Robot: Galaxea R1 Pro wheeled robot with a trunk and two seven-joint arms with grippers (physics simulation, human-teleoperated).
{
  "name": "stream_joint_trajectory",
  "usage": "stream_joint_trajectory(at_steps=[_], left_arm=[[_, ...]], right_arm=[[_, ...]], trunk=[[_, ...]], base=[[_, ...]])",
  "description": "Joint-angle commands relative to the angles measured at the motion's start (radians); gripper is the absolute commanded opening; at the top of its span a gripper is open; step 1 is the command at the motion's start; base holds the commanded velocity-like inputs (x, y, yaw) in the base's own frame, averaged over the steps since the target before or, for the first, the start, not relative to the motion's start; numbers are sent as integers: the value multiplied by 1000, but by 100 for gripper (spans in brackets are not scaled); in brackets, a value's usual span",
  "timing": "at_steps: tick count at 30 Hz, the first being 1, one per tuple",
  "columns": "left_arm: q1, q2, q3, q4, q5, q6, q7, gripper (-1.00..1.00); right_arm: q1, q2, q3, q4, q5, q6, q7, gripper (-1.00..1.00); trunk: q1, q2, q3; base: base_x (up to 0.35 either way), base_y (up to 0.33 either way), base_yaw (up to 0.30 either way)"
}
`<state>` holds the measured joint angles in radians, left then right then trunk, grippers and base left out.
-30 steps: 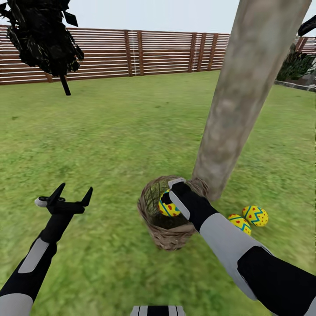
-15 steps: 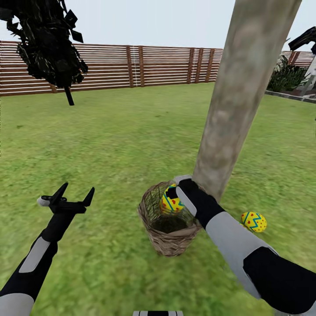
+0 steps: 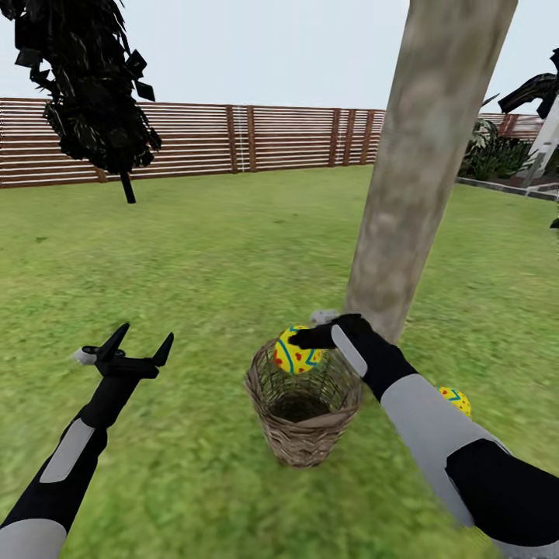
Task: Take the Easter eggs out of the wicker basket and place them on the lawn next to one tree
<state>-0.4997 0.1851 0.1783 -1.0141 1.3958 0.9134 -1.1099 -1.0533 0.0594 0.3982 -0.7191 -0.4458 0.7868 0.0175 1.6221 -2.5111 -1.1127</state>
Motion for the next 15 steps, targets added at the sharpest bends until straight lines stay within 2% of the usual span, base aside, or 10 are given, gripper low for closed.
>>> stream_joint_trajectory(at_steps=[1,5,9,10,11,12,13,15], left_arm=[[0,-1,0,0,3,5,4,100],[-1,-16,0,0,3,5,11,100],[0,-21,0,-1,3,5,35,100],[-1,-24,0,-1,3,5,37,100],[0,-40,0,-1,3,4,38,100],[0,-47,-10,-7,2,4,44,100],[-1,-51,-83,-36,3,3,54,100],[-1,-55,-176,-59,4,3,60,100]], right_arm=[[-1,-14,-23,-1,3,5,87,-100],[-1,-83,-55,-3,3,6,366,-100],[16,-103,-97,-3,3,6,606,-100],[20,-122,-100,-3,3,6,722,-100],[22,-162,-101,-1,2,7,897,-100],[24,-173,-102,1,1,6,927,-100],[40,-187,-125,3,0,6,960,-100],[63,-197,-205,6,1,6,1051,-100]], trunk=[[-1,0,3],[-2,1,19],[-4,2,34],[-5,2,38],[-5,2,42],[-6,3,47],[-6,3,52],[-7,3,62]], base=[[0,0,0],[0,0,0],[-24,0,0],[-260,0,0],[-330,0,-69],[-336,0,-149],[-339,0,-191],[-340,0,-204]])
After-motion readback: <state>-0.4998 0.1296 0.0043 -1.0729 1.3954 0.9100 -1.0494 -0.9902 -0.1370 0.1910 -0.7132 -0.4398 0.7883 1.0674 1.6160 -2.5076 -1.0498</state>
